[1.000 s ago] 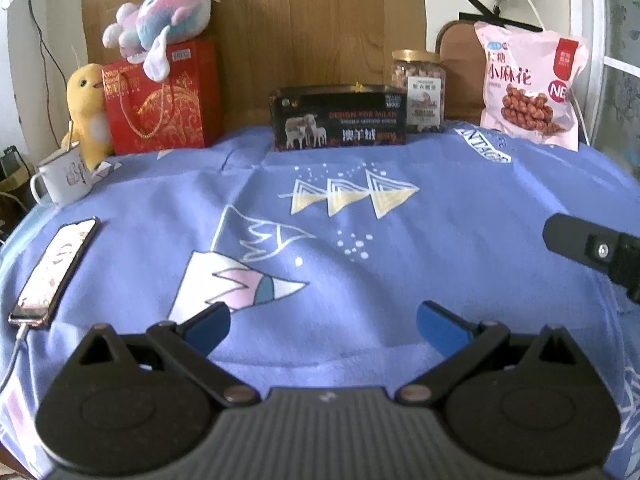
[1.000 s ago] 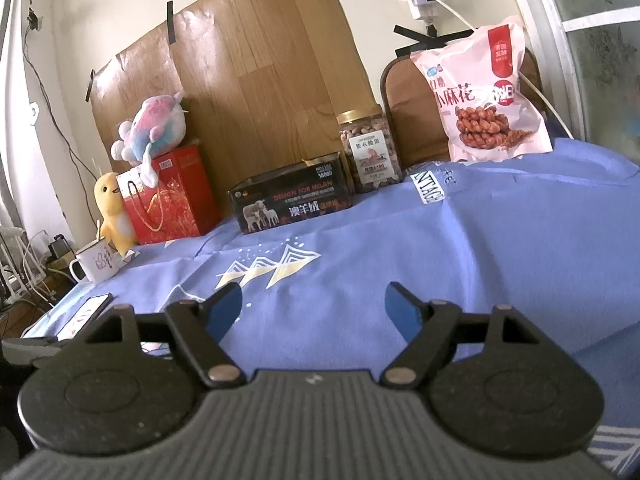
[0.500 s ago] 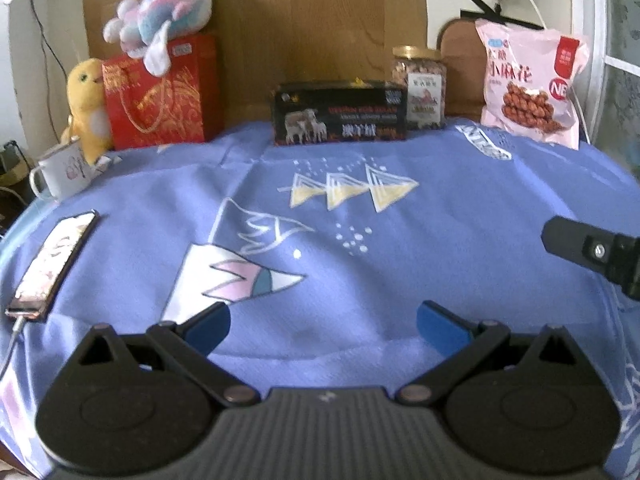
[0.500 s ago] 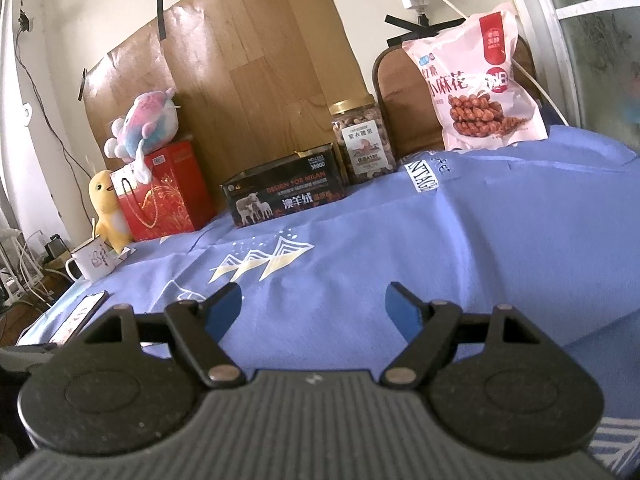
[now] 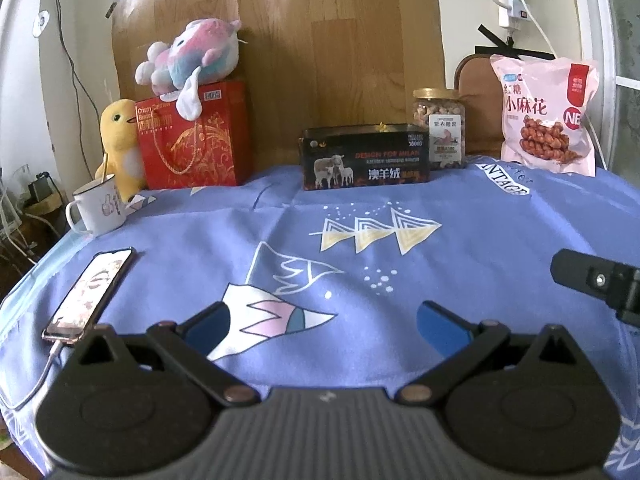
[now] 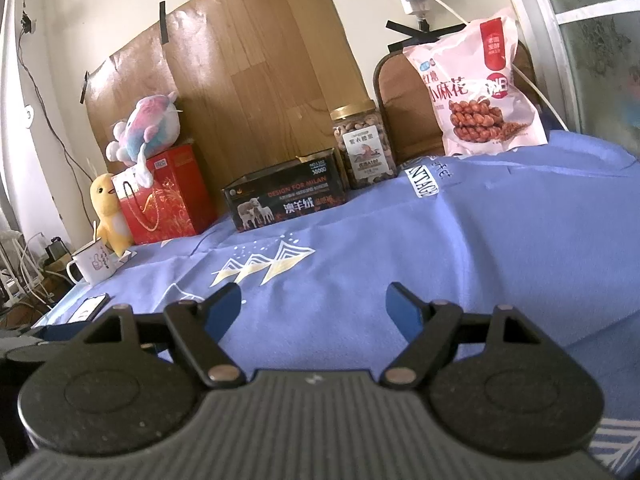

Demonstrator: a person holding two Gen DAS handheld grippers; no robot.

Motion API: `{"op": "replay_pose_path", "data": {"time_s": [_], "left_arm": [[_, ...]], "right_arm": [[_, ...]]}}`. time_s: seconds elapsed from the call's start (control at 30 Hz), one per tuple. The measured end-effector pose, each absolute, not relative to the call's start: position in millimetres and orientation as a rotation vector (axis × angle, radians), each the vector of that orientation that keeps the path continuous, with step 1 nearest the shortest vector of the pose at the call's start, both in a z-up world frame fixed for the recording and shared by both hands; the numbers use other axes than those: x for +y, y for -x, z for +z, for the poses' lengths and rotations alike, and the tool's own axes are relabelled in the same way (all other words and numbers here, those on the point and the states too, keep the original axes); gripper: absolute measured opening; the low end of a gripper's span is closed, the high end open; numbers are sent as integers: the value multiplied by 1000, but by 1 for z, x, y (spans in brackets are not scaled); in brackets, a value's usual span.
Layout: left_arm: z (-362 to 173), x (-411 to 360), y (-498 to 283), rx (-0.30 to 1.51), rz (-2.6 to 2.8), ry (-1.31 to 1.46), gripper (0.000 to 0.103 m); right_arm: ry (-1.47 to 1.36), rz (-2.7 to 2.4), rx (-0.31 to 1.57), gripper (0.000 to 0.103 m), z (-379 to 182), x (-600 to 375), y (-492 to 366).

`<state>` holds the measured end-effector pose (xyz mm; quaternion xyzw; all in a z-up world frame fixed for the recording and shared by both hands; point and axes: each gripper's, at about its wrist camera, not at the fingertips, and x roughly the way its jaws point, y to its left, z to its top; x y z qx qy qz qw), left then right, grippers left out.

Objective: Organize snacks

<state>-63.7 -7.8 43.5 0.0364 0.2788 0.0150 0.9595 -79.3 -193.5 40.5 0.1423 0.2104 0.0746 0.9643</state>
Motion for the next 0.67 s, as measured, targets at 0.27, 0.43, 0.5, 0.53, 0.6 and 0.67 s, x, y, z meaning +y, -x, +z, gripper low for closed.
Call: {"op": "replay_pose_path", "data": {"time_s": [0.27,0.43,0.5,0.53,0.6,0.67], "left_arm": [[41,-9,62,579,27,-78,103],[39,-8,60,603,22,-70,103],[38,-8,60,601,24,-76,103],[38,-9,60,597,24,-82,103],[38,-10,61,598,15,-85,103],[38,-11,60,601,0,-84,103]], "right_arm": [[-288,150,426,82,40,-193,80],[-289,149,426,82,40,-193,80],[-290,148,427,82,40,-192,80],[-290,148,428,82,40,-192,81],[-290,148,428,82,39,-192,81],[-289,148,428,82,39,-192,81]]}}
